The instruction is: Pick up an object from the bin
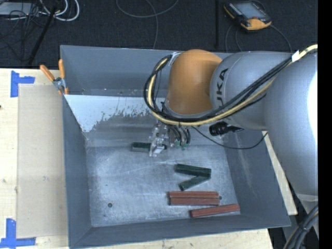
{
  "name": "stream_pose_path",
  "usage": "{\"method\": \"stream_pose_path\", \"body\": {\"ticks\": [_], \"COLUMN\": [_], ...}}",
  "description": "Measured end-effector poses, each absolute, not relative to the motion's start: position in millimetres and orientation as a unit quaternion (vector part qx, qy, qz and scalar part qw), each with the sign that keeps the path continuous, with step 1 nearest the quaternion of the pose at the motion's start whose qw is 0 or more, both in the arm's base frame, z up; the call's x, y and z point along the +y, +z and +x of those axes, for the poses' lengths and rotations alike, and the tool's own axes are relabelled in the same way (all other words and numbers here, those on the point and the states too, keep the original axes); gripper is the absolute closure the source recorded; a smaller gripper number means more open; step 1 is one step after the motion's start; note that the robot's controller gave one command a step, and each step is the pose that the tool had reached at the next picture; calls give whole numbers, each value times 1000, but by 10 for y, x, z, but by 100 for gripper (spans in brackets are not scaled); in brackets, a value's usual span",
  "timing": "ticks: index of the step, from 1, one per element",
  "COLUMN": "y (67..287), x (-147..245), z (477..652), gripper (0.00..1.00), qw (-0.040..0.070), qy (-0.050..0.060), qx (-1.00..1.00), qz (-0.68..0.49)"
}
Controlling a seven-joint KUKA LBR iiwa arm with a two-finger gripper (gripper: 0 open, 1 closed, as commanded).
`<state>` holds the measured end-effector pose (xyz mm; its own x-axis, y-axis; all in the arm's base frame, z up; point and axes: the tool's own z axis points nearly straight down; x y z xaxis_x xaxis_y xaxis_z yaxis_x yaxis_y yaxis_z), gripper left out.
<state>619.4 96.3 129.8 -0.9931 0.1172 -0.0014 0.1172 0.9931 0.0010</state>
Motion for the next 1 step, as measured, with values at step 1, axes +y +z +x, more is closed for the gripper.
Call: {"method": "stream_pose_path", "body": {"ticks": [1], "y": [1402], "x": [962], "z": [6198], "gripper": [100], "qw": [1], "qy": [0], "qx": [998], "qz": [59]}}
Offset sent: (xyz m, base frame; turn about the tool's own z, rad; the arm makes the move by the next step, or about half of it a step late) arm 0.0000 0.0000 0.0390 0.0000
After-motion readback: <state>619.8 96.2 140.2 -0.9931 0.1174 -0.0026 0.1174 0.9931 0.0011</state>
